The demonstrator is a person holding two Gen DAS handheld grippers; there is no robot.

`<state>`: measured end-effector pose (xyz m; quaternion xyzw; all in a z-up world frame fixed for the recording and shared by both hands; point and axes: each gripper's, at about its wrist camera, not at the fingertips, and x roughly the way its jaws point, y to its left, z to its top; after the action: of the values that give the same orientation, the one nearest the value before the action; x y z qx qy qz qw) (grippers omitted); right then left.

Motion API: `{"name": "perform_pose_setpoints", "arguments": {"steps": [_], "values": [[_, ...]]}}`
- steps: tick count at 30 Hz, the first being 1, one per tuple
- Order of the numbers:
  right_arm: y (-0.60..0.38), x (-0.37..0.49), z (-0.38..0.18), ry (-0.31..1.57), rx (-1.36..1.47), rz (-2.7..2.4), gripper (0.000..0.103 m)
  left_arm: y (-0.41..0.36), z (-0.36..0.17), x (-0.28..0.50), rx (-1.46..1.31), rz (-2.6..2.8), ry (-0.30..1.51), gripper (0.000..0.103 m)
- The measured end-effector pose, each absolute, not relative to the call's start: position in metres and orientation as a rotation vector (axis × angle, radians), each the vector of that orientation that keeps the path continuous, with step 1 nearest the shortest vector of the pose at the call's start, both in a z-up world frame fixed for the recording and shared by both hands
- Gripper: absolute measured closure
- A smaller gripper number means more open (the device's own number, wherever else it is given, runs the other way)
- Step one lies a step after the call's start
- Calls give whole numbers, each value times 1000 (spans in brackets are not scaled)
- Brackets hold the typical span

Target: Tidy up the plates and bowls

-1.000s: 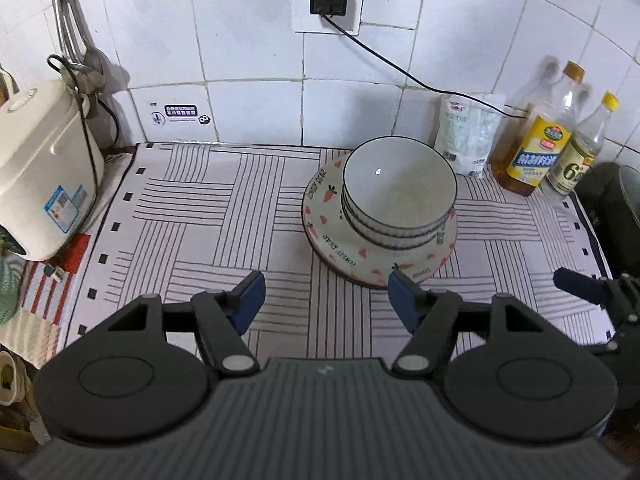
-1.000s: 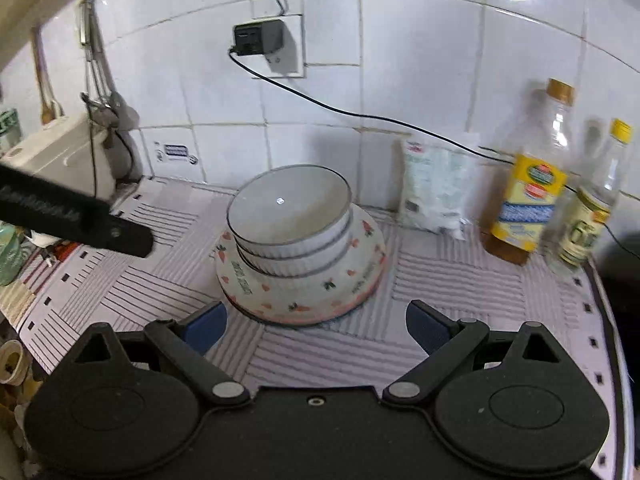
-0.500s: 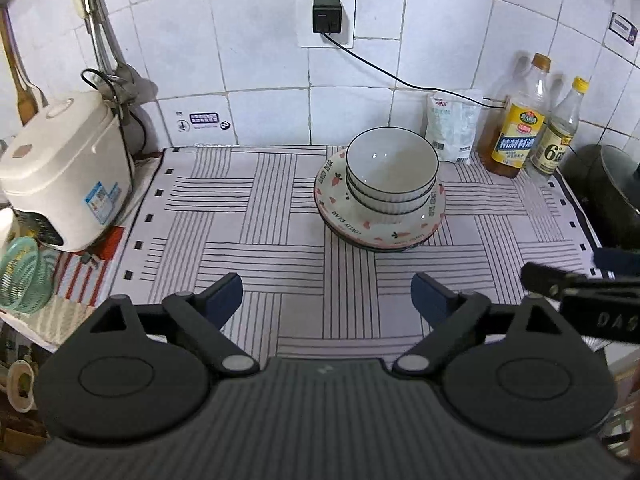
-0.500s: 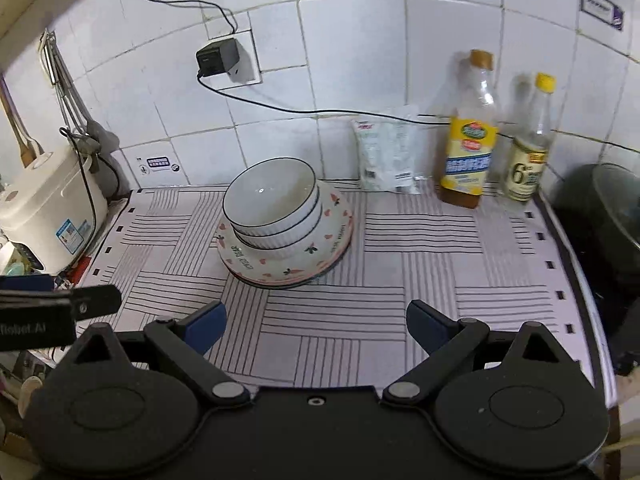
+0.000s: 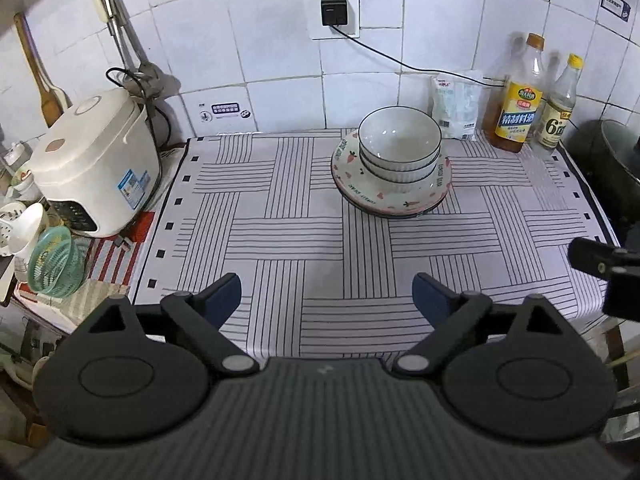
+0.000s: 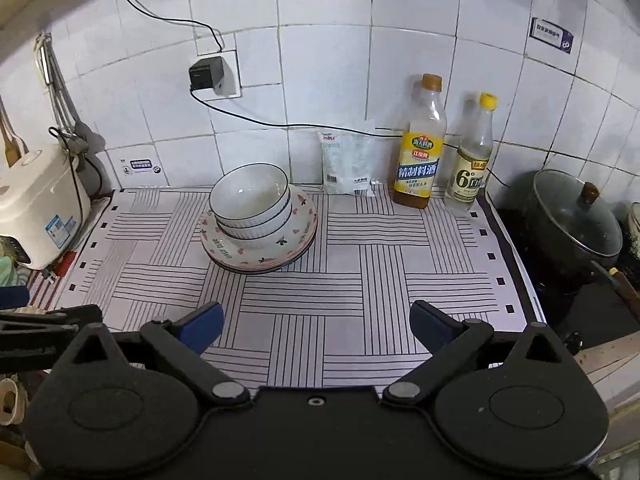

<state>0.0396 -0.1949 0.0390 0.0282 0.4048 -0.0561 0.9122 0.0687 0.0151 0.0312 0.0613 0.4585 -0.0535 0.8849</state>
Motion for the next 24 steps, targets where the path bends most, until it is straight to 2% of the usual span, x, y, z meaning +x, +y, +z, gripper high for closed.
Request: {"name": "perform_pose_setpoints", "arguments": {"steps": [24], "values": [[-177, 23, 42, 793, 11, -122, 2, 24, 34, 53, 158, -41, 881, 9]]}}
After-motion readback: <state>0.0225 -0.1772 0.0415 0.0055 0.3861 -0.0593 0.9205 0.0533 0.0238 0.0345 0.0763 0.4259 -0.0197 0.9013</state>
